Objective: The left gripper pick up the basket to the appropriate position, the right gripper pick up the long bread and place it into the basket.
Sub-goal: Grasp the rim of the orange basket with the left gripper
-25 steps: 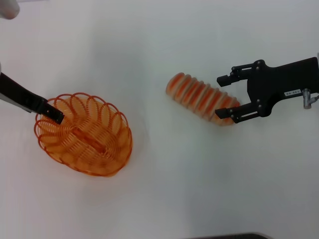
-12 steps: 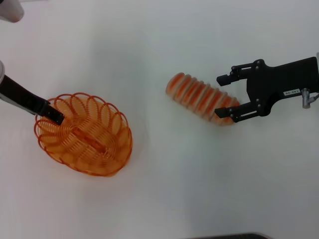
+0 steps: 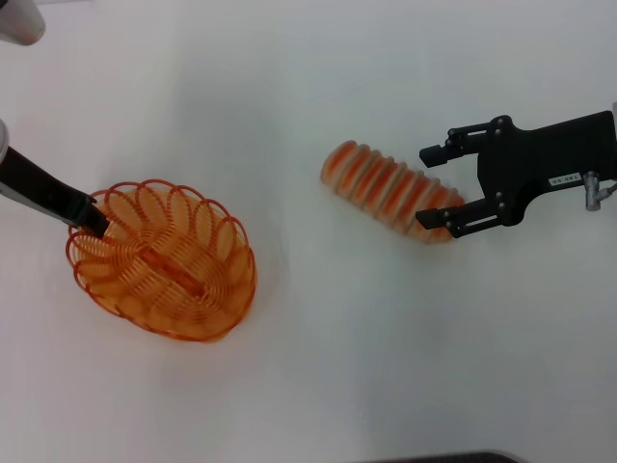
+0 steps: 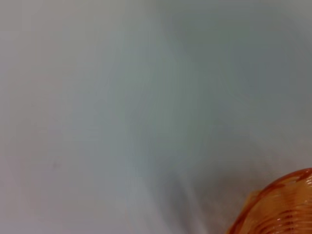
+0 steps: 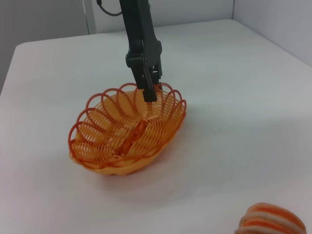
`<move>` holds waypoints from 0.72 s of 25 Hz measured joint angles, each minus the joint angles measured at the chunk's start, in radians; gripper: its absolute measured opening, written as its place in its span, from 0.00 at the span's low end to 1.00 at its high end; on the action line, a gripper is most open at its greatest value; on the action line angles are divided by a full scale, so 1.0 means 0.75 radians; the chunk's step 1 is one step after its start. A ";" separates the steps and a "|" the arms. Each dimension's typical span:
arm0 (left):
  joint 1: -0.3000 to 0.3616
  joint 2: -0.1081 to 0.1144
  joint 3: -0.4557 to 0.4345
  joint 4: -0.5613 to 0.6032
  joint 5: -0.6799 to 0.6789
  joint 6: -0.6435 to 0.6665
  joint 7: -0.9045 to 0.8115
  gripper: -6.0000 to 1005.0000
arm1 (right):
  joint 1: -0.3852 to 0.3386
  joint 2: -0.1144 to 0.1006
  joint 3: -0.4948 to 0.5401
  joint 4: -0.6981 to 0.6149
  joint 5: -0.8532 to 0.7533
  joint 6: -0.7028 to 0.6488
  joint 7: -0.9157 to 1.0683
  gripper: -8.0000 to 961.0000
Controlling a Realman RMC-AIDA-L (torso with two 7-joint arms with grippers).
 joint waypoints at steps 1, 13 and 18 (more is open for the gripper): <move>0.000 0.000 0.000 0.000 0.000 0.001 0.001 0.41 | 0.000 0.000 0.000 0.000 0.000 0.000 0.000 0.85; 0.006 0.000 -0.013 0.001 0.000 0.024 0.003 0.12 | -0.005 0.000 0.004 0.000 0.000 0.000 0.000 0.85; 0.006 0.000 -0.041 0.007 -0.012 0.037 -0.003 0.12 | -0.005 0.002 0.005 0.000 0.005 -0.007 -0.001 0.85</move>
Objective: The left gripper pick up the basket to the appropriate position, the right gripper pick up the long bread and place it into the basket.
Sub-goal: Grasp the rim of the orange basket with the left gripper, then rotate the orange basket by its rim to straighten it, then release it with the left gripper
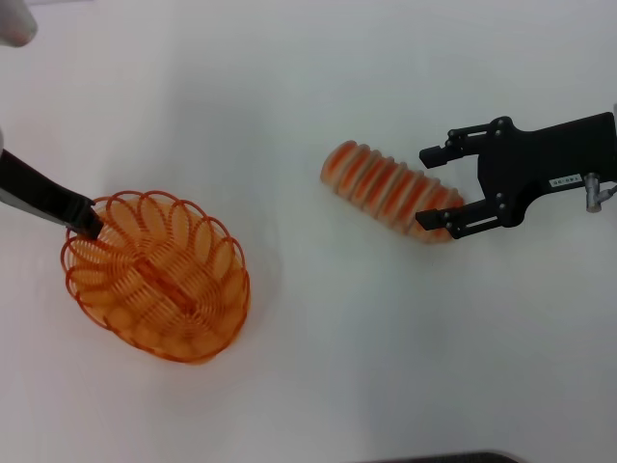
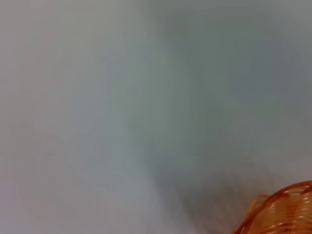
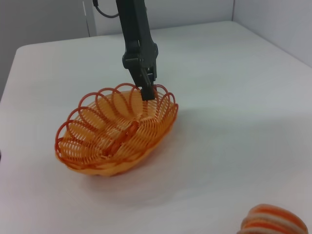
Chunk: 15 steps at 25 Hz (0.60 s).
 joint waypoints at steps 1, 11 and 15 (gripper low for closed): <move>-0.002 -0.001 -0.025 0.008 0.000 0.010 0.000 0.11 | 0.000 0.000 0.001 0.000 0.001 -0.001 -0.003 0.85; -0.038 -0.007 -0.194 0.062 -0.002 0.074 -0.005 0.10 | 0.001 -0.002 0.001 0.000 0.002 -0.001 -0.017 0.85; -0.050 -0.008 -0.246 0.084 -0.022 0.080 -0.015 0.10 | 0.001 -0.005 -0.001 0.000 -0.002 0.005 -0.033 0.85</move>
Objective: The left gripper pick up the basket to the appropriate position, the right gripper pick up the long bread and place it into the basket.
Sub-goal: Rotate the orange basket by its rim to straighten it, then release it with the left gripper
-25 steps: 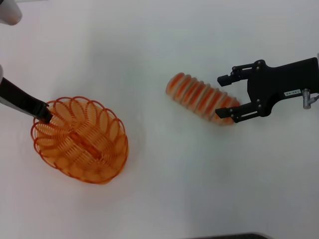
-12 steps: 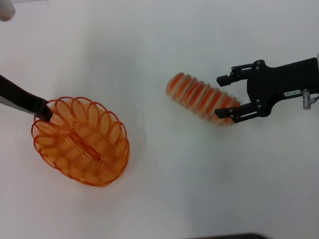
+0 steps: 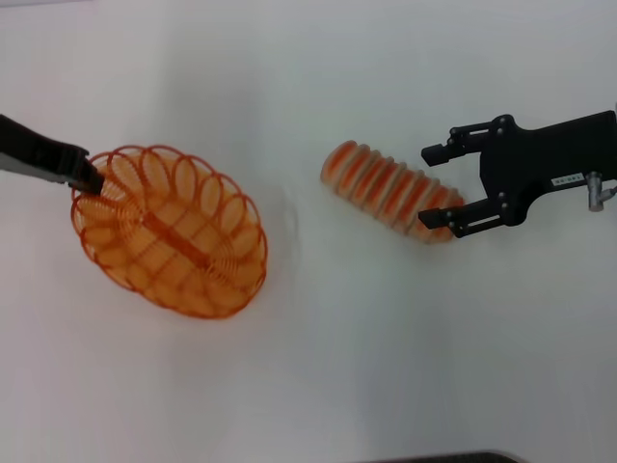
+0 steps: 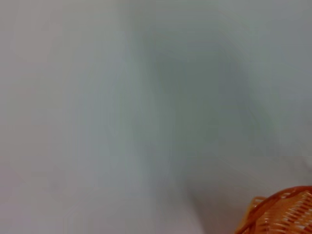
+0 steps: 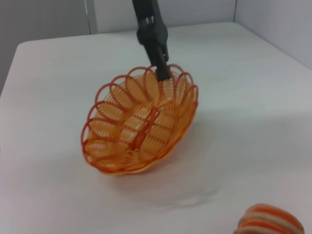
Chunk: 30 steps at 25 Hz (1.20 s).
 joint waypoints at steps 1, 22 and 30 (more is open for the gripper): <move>-0.001 -0.001 -0.010 0.009 -0.014 0.000 -0.011 0.10 | 0.001 -0.001 -0.001 0.000 0.000 0.001 -0.002 0.85; 0.009 -0.005 -0.153 0.019 -0.192 -0.092 -0.393 0.09 | 0.018 -0.014 -0.005 -0.006 -0.010 -0.004 -0.004 0.85; 0.072 -0.055 -0.176 0.022 -0.194 -0.232 -0.466 0.10 | 0.016 -0.011 -0.007 -0.005 -0.036 -0.022 -0.005 0.85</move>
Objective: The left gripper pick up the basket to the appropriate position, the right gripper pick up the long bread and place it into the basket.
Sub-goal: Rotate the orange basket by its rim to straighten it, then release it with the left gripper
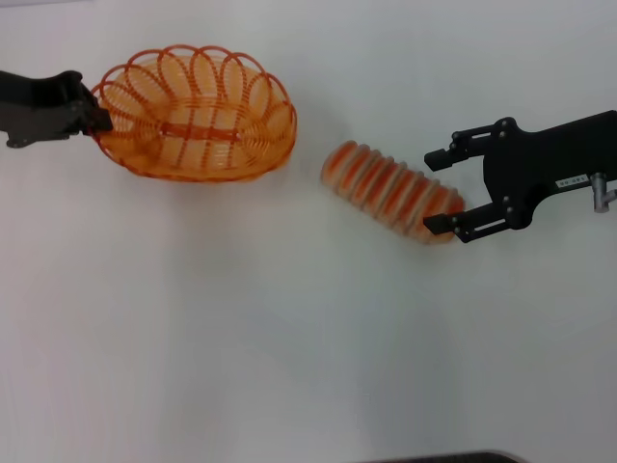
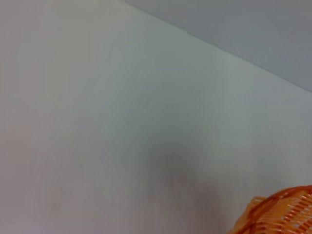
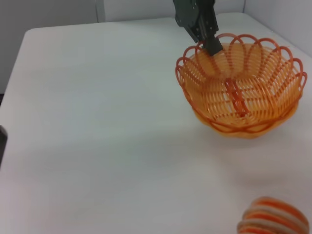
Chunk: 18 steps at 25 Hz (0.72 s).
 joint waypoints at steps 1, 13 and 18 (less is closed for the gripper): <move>0.008 -0.001 0.001 -0.002 -0.004 -0.005 -0.008 0.10 | -0.001 0.000 -0.001 0.000 0.000 -0.006 -0.002 0.85; 0.113 -0.015 0.114 -0.062 -0.129 -0.071 -0.083 0.11 | -0.008 -0.002 -0.001 0.001 -0.001 -0.007 -0.047 0.85; 0.116 -0.015 0.161 -0.115 -0.138 -0.120 -0.094 0.11 | -0.009 -0.004 -0.001 0.001 -0.001 -0.010 -0.063 0.85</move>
